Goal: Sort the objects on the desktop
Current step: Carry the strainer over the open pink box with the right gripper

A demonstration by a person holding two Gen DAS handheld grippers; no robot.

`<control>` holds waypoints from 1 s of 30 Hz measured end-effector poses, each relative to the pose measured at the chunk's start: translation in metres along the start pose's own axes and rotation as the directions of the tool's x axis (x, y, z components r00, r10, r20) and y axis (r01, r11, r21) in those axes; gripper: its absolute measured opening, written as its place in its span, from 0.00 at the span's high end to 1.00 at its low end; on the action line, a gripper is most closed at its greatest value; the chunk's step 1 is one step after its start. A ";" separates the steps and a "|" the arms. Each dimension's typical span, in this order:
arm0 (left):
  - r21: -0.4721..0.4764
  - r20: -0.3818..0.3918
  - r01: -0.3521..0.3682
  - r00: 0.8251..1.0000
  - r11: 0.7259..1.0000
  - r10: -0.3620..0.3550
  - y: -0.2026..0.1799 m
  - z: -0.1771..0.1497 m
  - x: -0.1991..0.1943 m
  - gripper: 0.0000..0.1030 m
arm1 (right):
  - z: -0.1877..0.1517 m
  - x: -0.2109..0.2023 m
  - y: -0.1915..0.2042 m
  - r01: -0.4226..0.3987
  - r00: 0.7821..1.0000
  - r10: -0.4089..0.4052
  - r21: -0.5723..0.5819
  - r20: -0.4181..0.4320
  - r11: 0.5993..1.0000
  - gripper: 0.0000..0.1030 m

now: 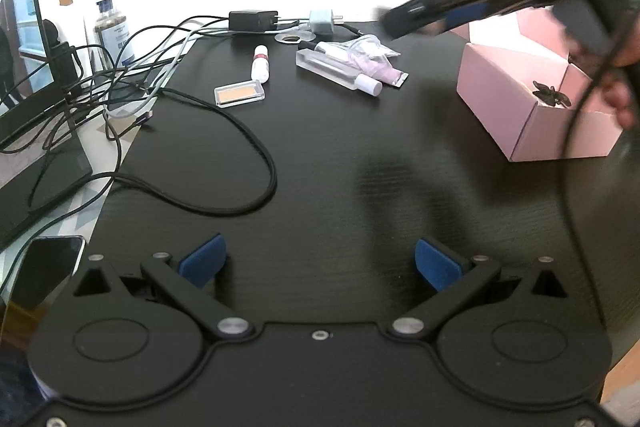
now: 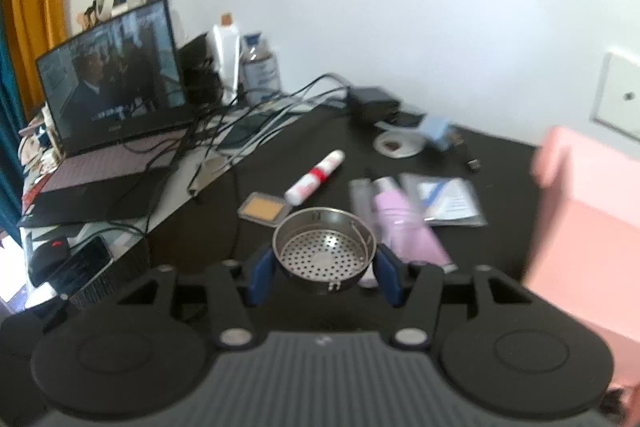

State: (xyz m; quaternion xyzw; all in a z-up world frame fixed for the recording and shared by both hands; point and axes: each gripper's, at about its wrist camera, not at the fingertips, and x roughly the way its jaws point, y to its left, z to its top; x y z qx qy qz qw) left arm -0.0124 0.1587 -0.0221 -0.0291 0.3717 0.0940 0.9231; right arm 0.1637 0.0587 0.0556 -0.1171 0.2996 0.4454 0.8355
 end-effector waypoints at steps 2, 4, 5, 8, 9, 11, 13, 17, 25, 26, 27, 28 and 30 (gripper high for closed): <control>-0.007 0.000 0.000 1.000 1.000 0.000 0.000 0.000 0.000 0.00 | -0.003 -0.017 -0.012 0.023 0.999 -0.024 0.004 0.023 1.000 0.49; -0.015 0.001 -0.001 1.000 1.000 0.001 0.000 0.000 0.000 0.00 | -0.008 -0.033 -0.025 0.055 0.998 -0.055 0.008 0.037 0.998 0.49; -0.018 0.001 -0.003 1.000 1.000 0.003 0.000 0.000 0.000 0.00 | -0.010 -0.041 -0.033 0.073 0.996 -0.074 0.012 0.042 0.997 0.49; -0.026 0.000 -0.012 1.000 1.000 0.012 -0.001 0.001 0.000 0.00 | -0.022 -0.062 -0.060 0.136 0.990 -0.139 0.055 0.038 0.989 0.49; -0.028 0.000 -0.015 1.000 0.999 0.015 -0.001 0.001 0.000 0.00 | -0.025 -0.068 -0.069 0.157 0.987 -0.160 0.073 0.036 0.985 0.49; -0.029 -0.001 -0.021 1.000 0.999 0.021 -0.002 0.001 0.001 0.00 | -0.034 -0.079 -0.088 0.199 0.979 -0.203 0.114 0.028 0.973 0.49; -0.025 -0.003 -0.026 1.000 0.999 0.026 -0.004 0.001 0.001 0.00 | -0.043 -0.086 -0.104 0.233 0.971 -0.237 0.142 0.015 0.962 0.49; -0.033 -0.007 -0.038 0.999 0.999 0.038 -0.006 0.002 0.001 0.00 | -0.058 -0.093 -0.127 0.287 0.958 -0.287 0.178 -0.024 0.941 0.49; -0.041 -0.015 -0.048 0.999 0.998 0.047 -0.011 0.001 0.001 0.00 | -0.070 -0.085 -0.130 0.292 0.956 -0.279 0.173 -0.094 0.941 0.49; -0.044 -0.015 -0.049 0.999 0.998 0.048 -0.011 0.000 0.000 0.00 | -0.071 -0.083 -0.130 0.295 0.953 -0.277 0.178 -0.119 0.939 0.49; -0.046 -0.016 -0.051 0.999 0.998 0.050 -0.012 0.000 0.000 0.00 | -0.072 -0.081 -0.130 0.297 0.951 -0.273 0.182 -0.142 0.937 0.49; -0.048 -0.017 -0.052 0.999 0.997 0.051 -0.012 0.000 0.000 0.00 | -0.072 -0.080 -0.131 0.290 0.952 -0.263 0.186 -0.160 0.939 0.49; -0.052 -0.017 -0.055 0.998 0.997 0.054 -0.013 0.000 0.000 0.00 | -0.072 -0.078 -0.130 0.279 0.951 -0.244 0.189 -0.190 0.941 0.49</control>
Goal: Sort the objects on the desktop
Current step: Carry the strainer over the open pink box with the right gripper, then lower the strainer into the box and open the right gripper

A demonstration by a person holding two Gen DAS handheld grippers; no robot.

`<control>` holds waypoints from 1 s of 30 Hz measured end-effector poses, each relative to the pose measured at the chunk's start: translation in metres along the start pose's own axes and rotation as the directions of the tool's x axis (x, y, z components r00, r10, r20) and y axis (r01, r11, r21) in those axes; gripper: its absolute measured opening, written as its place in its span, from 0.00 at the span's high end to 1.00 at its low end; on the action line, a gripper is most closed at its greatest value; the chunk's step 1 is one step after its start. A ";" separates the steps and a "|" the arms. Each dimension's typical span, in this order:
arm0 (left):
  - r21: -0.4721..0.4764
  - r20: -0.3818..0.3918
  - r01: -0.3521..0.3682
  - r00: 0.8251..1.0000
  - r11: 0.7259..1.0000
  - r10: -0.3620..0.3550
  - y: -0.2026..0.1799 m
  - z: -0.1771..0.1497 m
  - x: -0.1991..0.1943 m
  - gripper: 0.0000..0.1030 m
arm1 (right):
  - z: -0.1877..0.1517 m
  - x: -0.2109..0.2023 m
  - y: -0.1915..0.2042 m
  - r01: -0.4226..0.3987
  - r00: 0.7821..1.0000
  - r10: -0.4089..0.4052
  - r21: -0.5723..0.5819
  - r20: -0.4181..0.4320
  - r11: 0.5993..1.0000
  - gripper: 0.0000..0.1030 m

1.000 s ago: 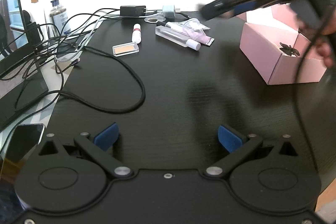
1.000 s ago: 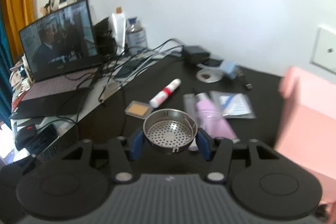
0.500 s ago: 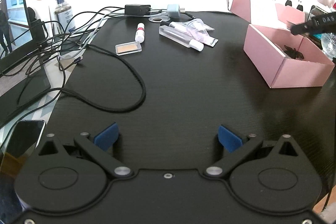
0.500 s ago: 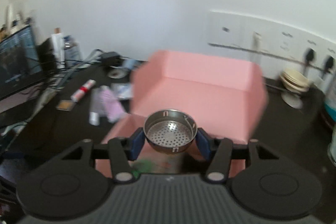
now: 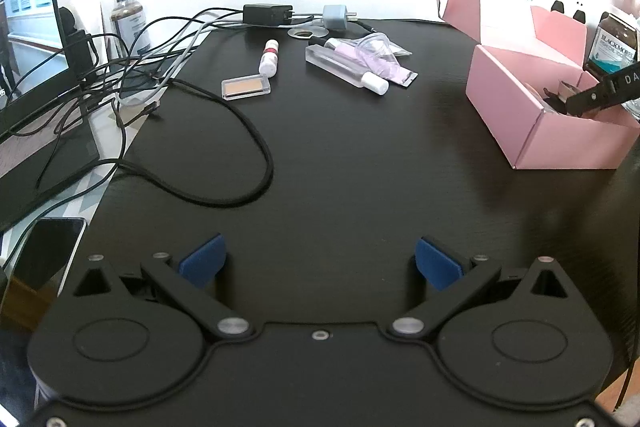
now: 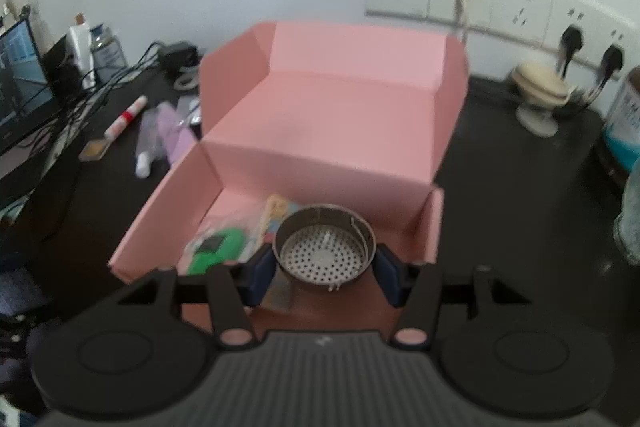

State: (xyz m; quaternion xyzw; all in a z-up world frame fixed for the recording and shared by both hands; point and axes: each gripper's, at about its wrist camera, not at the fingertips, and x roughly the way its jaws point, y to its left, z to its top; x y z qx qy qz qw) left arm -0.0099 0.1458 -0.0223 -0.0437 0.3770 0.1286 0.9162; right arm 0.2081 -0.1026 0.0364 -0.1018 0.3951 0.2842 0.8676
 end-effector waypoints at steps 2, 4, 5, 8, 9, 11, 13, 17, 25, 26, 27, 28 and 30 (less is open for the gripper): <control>-0.006 -0.001 0.000 1.000 1.000 0.000 -0.001 0.000 0.000 0.00 | 0.001 0.002 0.001 -0.008 0.999 0.008 0.000 -0.032 1.000 0.49; -0.014 -0.001 0.002 1.000 1.000 -0.002 -0.002 0.001 0.000 0.00 | 0.003 0.005 0.001 -0.003 0.998 0.004 0.015 -0.064 1.000 0.49; -0.017 -0.001 0.004 1.000 1.000 -0.004 -0.002 0.001 0.000 0.00 | 0.004 0.005 0.000 -0.003 0.997 0.004 0.018 -0.077 1.000 0.49; -0.021 0.000 0.007 1.000 1.000 -0.007 -0.003 0.001 0.000 0.00 | 0.007 0.009 0.001 0.006 0.993 -0.004 0.013 -0.117 1.000 0.49; -0.022 0.000 0.007 1.000 1.000 -0.007 -0.003 0.001 0.000 0.00 | 0.008 0.011 0.001 0.011 0.992 -0.010 0.011 -0.127 1.000 0.49; -0.024 0.001 0.009 1.000 1.000 -0.009 -0.004 0.001 0.000 0.00 | 0.010 0.013 0.000 0.022 0.990 -0.020 0.013 -0.137 1.000 0.49; -0.025 0.001 0.009 1.000 1.000 -0.009 -0.004 0.001 0.000 0.00 | 0.010 0.014 0.000 0.029 0.990 -0.027 0.010 -0.141 1.000 0.49; -0.025 0.000 0.009 1.000 1.000 -0.009 -0.005 0.002 0.000 0.00 | 0.009 0.015 0.001 0.040 0.989 -0.041 -0.006 -0.145 0.999 0.49; -0.017 0.000 0.004 1.000 1.000 -0.004 -0.007 0.004 0.003 0.00 | 0.007 0.013 0.004 0.074 0.988 -0.070 0.020 -0.136 0.997 0.49; -0.015 0.000 0.003 1.000 1.000 -0.003 -0.008 0.004 0.003 0.00 | 0.006 0.013 0.004 0.078 0.988 -0.073 0.027 -0.134 0.997 0.49; -0.012 -0.001 0.002 1.000 1.000 -0.002 -0.008 0.004 0.004 0.00 | 0.006 0.013 0.005 0.082 0.988 -0.077 0.035 -0.131 0.996 0.49; -0.011 -0.001 0.002 1.000 1.000 -0.002 -0.009 0.004 0.004 0.00 | 0.006 0.013 0.005 0.085 0.988 -0.079 0.042 -0.130 0.995 0.49; -0.007 -0.003 0.001 1.000 1.000 -0.001 -0.009 0.005 0.004 0.00 | 0.006 0.013 0.005 0.088 0.989 -0.081 0.053 -0.127 0.995 0.47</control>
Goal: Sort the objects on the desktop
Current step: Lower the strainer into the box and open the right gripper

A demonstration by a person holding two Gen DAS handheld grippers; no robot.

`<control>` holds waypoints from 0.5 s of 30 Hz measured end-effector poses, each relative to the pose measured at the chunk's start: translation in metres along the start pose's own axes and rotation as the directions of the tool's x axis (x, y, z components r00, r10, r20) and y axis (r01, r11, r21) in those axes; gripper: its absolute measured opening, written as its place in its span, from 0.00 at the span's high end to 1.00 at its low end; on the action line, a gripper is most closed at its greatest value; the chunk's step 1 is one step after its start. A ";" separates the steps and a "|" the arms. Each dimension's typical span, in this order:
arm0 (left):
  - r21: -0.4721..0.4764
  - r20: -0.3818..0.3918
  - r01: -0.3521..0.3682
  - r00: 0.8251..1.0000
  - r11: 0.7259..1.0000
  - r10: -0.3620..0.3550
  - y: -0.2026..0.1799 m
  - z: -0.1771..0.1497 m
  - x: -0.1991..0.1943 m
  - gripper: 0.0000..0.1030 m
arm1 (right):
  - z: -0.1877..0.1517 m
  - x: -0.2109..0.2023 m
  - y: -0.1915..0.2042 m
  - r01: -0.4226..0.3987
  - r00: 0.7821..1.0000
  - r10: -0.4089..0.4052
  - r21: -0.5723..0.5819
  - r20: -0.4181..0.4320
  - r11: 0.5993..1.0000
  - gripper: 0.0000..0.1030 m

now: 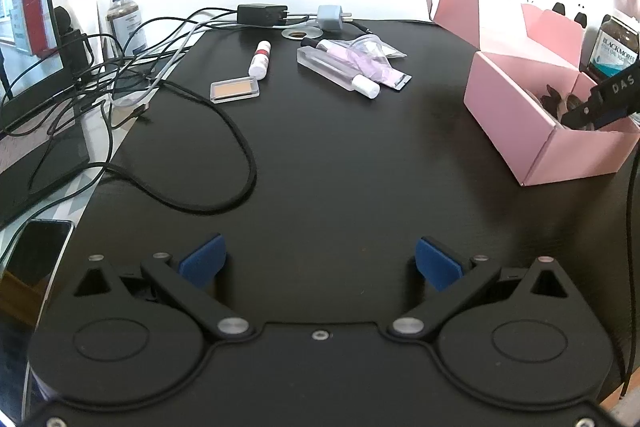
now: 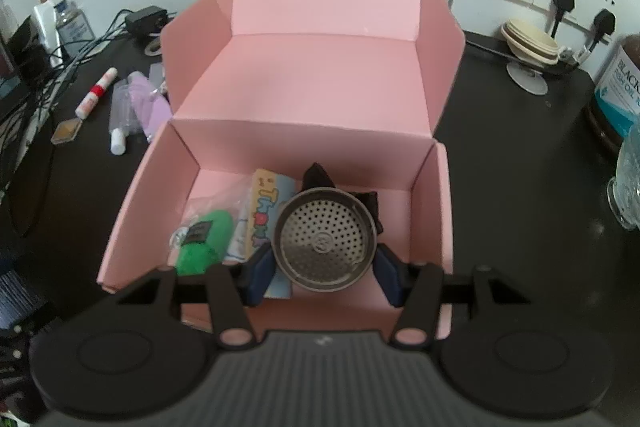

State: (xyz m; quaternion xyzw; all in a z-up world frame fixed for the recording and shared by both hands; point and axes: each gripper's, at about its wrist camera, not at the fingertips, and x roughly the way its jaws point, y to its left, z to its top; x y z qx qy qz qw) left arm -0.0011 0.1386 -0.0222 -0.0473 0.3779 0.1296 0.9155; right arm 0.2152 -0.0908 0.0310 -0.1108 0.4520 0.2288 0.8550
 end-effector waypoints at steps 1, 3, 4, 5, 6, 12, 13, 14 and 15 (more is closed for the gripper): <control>0.002 -0.001 -0.001 1.000 1.000 0.001 0.000 0.000 0.000 0.00 | 0.000 -0.001 -0.001 0.001 1.000 -0.001 0.004 0.006 1.000 0.43; 0.004 -0.003 -0.002 1.000 1.000 0.002 -0.001 0.001 0.001 0.00 | 0.000 -0.005 -0.002 0.002 1.000 -0.002 0.007 0.027 1.000 0.35; 0.003 -0.004 -0.002 1.000 1.000 0.002 -0.002 0.001 0.001 0.00 | 0.000 -0.007 -0.003 -0.005 0.999 0.005 0.008 0.036 1.000 0.32; 0.001 -0.004 -0.001 1.000 1.000 0.001 -0.002 0.001 0.001 0.00 | 0.001 -0.009 -0.004 -0.011 0.999 0.011 0.011 0.043 1.000 0.30; 0.000 -0.005 -0.001 1.000 1.000 0.001 -0.002 0.002 0.001 0.00 | 0.001 -0.012 -0.004 -0.018 0.998 0.018 0.014 0.053 1.000 0.23; 0.006 -0.017 -0.003 1.000 1.000 0.003 -0.004 0.005 0.004 0.00 | 0.000 -0.034 -0.012 -0.106 0.980 0.095 0.052 0.177 0.993 0.08; 0.002 -0.020 -0.001 1.000 1.000 0.001 -0.004 0.006 0.004 0.00 | 0.000 -0.037 -0.014 -0.112 0.976 0.099 0.053 0.195 0.992 0.06; -0.006 -0.022 0.002 1.000 1.000 -0.002 -0.003 0.007 0.005 0.00 | 0.000 -0.040 -0.016 -0.115 0.972 0.101 0.053 0.213 0.992 0.05; -0.015 -0.025 0.005 1.000 1.000 -0.006 -0.003 0.008 0.005 0.00 | 0.001 -0.043 -0.018 -0.109 0.968 0.095 0.049 0.232 0.993 0.03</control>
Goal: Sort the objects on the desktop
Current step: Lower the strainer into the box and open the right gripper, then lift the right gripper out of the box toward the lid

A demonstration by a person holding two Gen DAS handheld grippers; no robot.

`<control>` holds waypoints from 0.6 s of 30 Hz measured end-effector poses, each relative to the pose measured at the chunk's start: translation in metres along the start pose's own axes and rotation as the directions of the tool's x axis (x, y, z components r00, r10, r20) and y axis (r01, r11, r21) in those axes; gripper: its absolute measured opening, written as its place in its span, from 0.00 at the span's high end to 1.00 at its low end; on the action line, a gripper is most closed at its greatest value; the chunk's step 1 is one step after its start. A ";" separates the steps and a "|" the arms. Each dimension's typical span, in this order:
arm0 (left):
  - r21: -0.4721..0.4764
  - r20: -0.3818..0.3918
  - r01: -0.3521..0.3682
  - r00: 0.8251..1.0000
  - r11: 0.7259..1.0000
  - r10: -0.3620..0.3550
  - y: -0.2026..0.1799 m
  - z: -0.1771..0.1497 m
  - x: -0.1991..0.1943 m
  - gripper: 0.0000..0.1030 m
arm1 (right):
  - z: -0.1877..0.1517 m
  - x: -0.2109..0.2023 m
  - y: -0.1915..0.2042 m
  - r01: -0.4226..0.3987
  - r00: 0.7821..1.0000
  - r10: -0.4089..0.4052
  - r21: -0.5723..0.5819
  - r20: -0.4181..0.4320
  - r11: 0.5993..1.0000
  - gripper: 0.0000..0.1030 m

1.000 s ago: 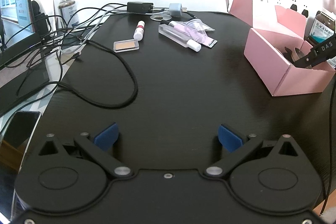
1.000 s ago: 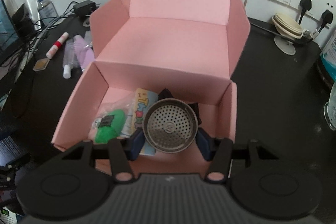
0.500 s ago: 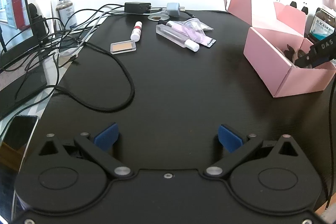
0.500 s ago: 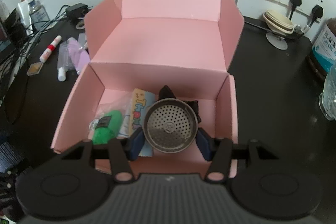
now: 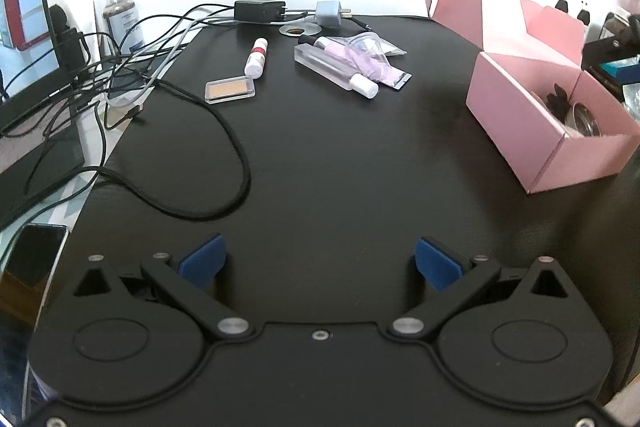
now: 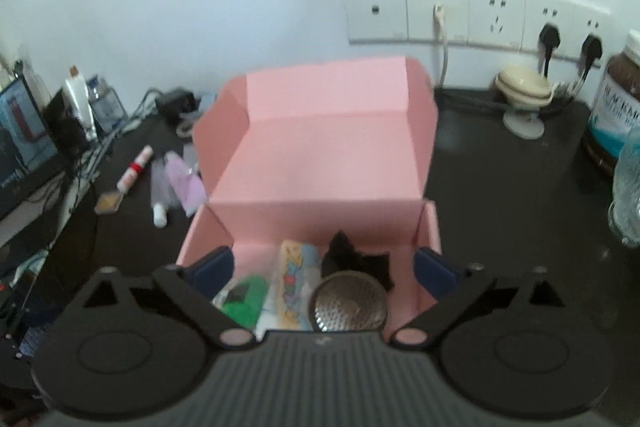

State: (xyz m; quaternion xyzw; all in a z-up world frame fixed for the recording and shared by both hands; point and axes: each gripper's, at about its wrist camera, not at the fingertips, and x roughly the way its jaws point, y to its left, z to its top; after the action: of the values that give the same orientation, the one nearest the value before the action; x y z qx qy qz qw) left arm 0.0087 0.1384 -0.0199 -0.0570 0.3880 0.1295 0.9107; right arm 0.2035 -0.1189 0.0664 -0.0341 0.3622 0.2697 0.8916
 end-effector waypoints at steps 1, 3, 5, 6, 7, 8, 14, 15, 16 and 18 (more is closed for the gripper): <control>-0.010 -0.003 0.005 1.000 1.000 -0.005 0.001 0.002 0.000 0.00 | 0.001 -0.003 -0.001 0.007 1.000 -0.007 -0.009 0.018 1.000 0.02; -0.027 -0.004 0.015 1.000 1.000 -0.015 0.001 0.005 0.001 0.00 | 0.002 -0.007 -0.005 0.021 0.998 -0.019 -0.029 0.054 0.999 0.01; -0.022 0.003 0.016 1.000 1.000 -0.016 -0.001 0.008 0.000 0.00 | 0.003 -0.009 -0.010 0.038 0.996 -0.034 -0.044 0.078 0.998 0.01; -0.015 0.008 0.015 1.000 1.000 -0.015 -0.003 0.009 0.000 0.00 | 0.004 -0.010 -0.013 0.048 0.995 -0.044 -0.049 0.085 0.998 0.01; -0.003 0.014 0.015 1.000 1.000 -0.015 -0.005 0.011 0.000 0.00 | 0.005 -0.009 -0.016 0.058 0.994 -0.053 -0.052 0.091 0.997 0.01; 0.007 0.019 0.016 1.000 1.000 -0.016 -0.008 0.014 0.000 0.00 | 0.005 -0.008 -0.020 0.069 0.993 -0.064 -0.053 0.094 0.996 0.01; 0.033 0.048 0.045 0.998 0.998 -0.047 -0.026 0.032 0.002 0.00 | 0.006 0.005 -0.040 0.109 0.991 -0.108 -0.012 0.078 0.994 0.01; 0.039 0.053 0.052 0.997 0.998 -0.054 -0.030 0.036 0.003 0.00 | 0.005 0.007 -0.043 0.109 0.992 -0.109 -0.003 0.071 0.994 0.01; 0.045 0.056 0.058 0.997 0.997 -0.061 -0.034 0.039 0.004 0.00 | 0.004 0.009 -0.045 0.108 0.992 -0.108 0.004 0.067 0.994 0.01; 0.061 0.064 0.074 0.995 0.995 -0.078 -0.044 0.046 0.007 0.00 | 0.003 0.012 -0.048 0.105 0.993 -0.106 0.018 0.059 0.994 0.01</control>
State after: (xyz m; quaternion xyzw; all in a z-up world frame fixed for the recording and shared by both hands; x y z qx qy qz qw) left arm 0.0576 0.1072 0.0065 -0.0410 0.3589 0.0851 0.9286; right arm 0.2372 -0.1535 0.0540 -0.0386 0.3350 0.2203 0.9153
